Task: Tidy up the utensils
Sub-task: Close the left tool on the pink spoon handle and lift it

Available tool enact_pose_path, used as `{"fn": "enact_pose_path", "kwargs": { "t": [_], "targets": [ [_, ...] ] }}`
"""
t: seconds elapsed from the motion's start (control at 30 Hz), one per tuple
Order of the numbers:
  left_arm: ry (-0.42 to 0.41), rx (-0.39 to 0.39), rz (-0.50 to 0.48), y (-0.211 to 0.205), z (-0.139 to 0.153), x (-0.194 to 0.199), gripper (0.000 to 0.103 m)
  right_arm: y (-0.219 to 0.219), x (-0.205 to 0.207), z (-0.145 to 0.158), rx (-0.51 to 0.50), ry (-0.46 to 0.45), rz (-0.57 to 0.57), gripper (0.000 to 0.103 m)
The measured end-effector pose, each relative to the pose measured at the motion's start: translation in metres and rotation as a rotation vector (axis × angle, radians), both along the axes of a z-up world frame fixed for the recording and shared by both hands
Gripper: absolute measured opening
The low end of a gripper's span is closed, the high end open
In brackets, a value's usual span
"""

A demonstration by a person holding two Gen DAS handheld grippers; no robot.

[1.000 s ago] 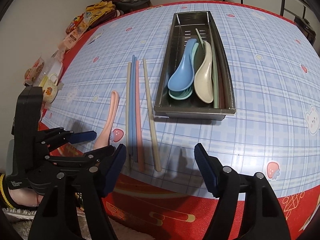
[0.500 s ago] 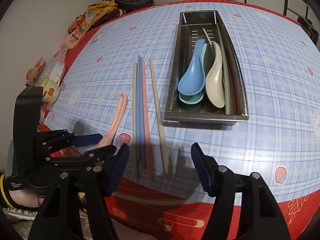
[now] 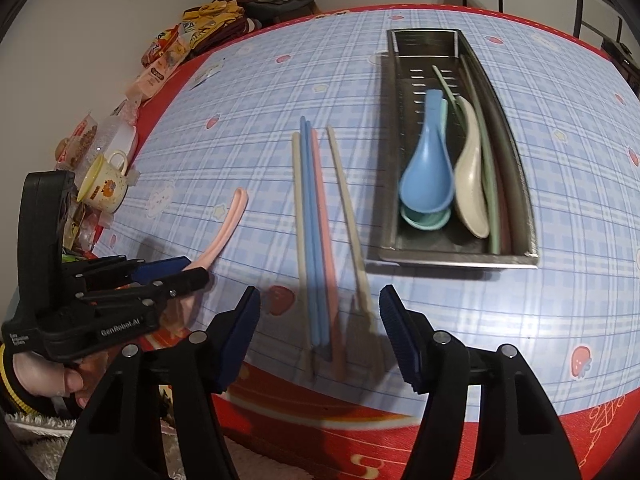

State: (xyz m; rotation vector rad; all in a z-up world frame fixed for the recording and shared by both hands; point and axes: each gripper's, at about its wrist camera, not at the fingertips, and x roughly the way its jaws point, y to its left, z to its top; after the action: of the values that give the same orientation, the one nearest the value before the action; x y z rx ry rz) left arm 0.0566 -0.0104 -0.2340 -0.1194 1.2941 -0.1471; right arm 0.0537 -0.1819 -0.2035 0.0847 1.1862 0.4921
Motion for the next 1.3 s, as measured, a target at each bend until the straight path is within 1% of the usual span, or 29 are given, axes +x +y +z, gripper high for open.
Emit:
{"fn": "enact_pose_path", "kwargs": {
  "t": [0.1, 0.27, 0.37, 0.5, 0.63, 0.73, 0.97, 1.0, 1.07, 1.1, 1.17, 1.3],
  "targets": [
    [-0.008, -0.015, -0.001, 0.003, 0.005, -0.003, 0.033, 0.009, 0.002, 0.001, 0.002, -0.003, 0.012, 0.061],
    [-0.003, -0.046, -0.063, -0.003, 0.008, -0.006, 0.033, 0.016, 0.002, 0.001, 0.0, -0.004, 0.017, 0.061],
    [-0.004, -0.053, -0.083, -0.01, 0.009, -0.006, 0.033, 0.014, 0.002, 0.0, 0.001, -0.002, 0.01, 0.061],
    [0.0, -0.074, -0.077, -0.01, 0.008, -0.003, 0.033, 0.009, 0.003, -0.001, 0.005, 0.003, -0.005, 0.061],
    [0.028, -0.113, -0.059, -0.002, 0.002, -0.001, 0.032, 0.005, 0.004, -0.002, 0.008, 0.007, -0.015, 0.061],
    [0.052, -0.159, -0.043, 0.004, 0.0, 0.0, 0.032, 0.005, 0.005, -0.002, 0.011, 0.009, -0.013, 0.061],
    [0.083, -0.157, -0.065, 0.002, -0.006, 0.001, 0.032, 0.011, 0.008, -0.003, 0.012, 0.014, 0.007, 0.06],
    [0.084, -0.155, -0.06, 0.003, -0.006, 0.001, 0.032, 0.012, 0.008, -0.003, 0.015, 0.015, 0.012, 0.058],
    [0.08, -0.155, -0.046, 0.007, -0.006, 0.002, 0.032, 0.014, 0.008, -0.004, 0.022, 0.024, 0.027, 0.049],
    [0.078, -0.165, -0.039, 0.008, -0.006, 0.003, 0.032, 0.016, 0.008, -0.005, 0.023, 0.027, 0.033, 0.047],
    [0.073, -0.19, -0.032, 0.011, -0.003, 0.003, 0.032, 0.019, 0.008, -0.006, 0.029, 0.037, 0.05, 0.038],
    [0.084, -0.261, -0.029, 0.013, -0.004, 0.003, 0.032, 0.024, 0.006, -0.007, 0.04, 0.046, 0.076, 0.027]
  ]
}}
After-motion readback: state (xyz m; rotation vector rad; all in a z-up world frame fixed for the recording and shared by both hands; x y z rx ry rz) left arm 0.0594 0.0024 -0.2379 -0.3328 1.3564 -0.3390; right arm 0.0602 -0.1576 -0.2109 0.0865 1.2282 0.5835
